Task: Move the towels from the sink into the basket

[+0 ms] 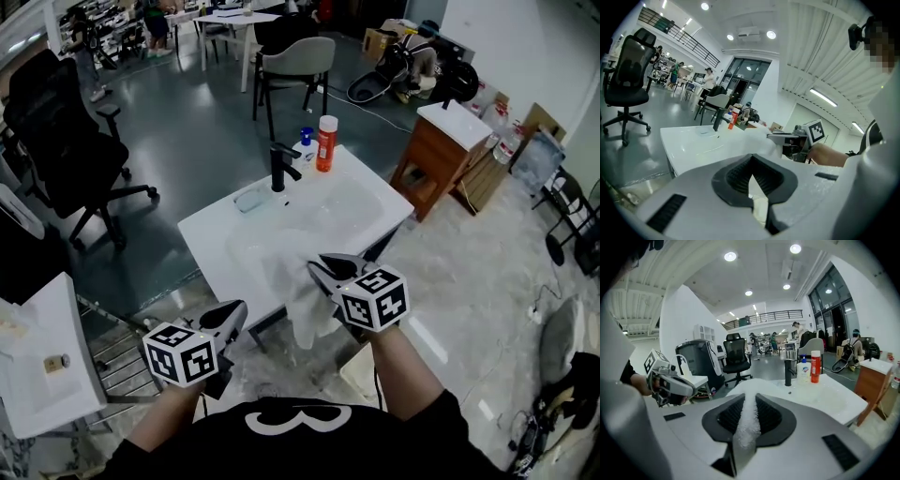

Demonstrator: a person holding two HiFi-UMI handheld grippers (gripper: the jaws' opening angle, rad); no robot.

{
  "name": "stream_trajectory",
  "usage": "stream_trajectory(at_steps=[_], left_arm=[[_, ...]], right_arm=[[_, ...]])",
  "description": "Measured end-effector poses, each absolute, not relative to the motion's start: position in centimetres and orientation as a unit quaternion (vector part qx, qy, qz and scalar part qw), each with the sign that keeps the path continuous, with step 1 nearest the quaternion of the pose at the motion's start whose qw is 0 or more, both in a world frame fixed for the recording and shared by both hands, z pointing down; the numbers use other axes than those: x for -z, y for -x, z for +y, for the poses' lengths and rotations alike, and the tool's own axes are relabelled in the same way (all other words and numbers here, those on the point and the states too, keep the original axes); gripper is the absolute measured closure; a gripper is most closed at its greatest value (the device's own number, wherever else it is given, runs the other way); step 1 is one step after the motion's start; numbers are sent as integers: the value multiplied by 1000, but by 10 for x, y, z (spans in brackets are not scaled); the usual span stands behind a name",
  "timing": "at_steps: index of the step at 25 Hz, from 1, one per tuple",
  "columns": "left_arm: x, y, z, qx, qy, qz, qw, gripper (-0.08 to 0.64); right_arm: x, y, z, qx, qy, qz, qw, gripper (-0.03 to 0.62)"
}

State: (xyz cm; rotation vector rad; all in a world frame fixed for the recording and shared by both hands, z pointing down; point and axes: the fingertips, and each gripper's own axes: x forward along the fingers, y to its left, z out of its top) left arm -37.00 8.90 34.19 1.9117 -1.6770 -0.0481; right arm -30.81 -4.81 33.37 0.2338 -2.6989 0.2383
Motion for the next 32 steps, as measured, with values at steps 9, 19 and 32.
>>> stream_trajectory(at_steps=[9, 19, 32], left_arm=[[-344, 299, 68, 2, -753, -588, 296, 555], [-350, 196, 52, -18, -792, -530, 301, 554], [-366, 47, 29, -64, -854, -424, 294, 554]], right_arm=[[-299, 219, -45, -96, -133, -974, 155, 528], [-302, 87, -44, -117, -218, -959, 138, 528], [-345, -88, -35, -158, -342, -914, 149, 528]])
